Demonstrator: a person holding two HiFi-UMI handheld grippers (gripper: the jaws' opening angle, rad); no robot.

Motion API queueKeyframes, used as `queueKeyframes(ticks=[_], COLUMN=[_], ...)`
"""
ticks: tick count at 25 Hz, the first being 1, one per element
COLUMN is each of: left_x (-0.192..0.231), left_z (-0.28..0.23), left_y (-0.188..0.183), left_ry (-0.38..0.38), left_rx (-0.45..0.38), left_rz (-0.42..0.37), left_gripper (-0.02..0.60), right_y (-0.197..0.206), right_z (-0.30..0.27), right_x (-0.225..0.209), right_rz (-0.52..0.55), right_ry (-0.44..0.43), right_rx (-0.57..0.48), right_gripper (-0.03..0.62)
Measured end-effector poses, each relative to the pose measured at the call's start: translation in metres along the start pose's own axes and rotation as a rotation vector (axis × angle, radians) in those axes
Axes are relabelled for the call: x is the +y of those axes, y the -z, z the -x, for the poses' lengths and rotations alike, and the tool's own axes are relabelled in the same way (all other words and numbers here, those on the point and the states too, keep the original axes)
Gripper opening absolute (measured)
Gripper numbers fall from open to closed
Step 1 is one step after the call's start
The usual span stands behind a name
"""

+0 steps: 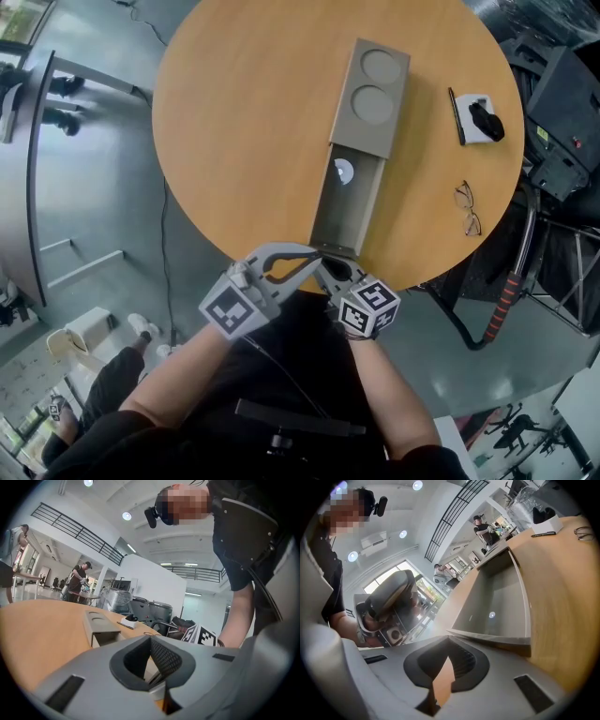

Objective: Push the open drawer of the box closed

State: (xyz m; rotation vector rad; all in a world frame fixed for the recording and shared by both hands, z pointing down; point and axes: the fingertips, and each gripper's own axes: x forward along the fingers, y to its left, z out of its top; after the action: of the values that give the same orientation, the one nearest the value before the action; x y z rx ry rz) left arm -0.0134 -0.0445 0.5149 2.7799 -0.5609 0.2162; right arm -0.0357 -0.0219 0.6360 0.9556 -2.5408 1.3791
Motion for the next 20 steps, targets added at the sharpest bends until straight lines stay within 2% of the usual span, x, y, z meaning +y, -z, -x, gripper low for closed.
queueKeyframes(ticks=[3, 12, 20], left_x=[0.002, 0.016, 0.035], left_z=[0.002, -0.004, -0.015], left_y=[0.001, 0.007, 0.006], left_ry=[-0.002, -0.001, 0.012], left_rx=[0.005, 0.027, 0.039], left_rz=[0.015, -0.012, 0.009], left_gripper=[0.028, 0.028, 0.028], right_y=[-0.006, -0.023, -0.034], right_z=[-0.002, -0.011, -0.023], right_x=[-0.003, -0.010, -0.018], right_rz=[0.001, 0.004, -0.003], right_ry=[0.008, 0.009, 0.011], right_rx=[-0.006, -0.019, -0.012], right_gripper=[0.003, 0.003, 0.003])
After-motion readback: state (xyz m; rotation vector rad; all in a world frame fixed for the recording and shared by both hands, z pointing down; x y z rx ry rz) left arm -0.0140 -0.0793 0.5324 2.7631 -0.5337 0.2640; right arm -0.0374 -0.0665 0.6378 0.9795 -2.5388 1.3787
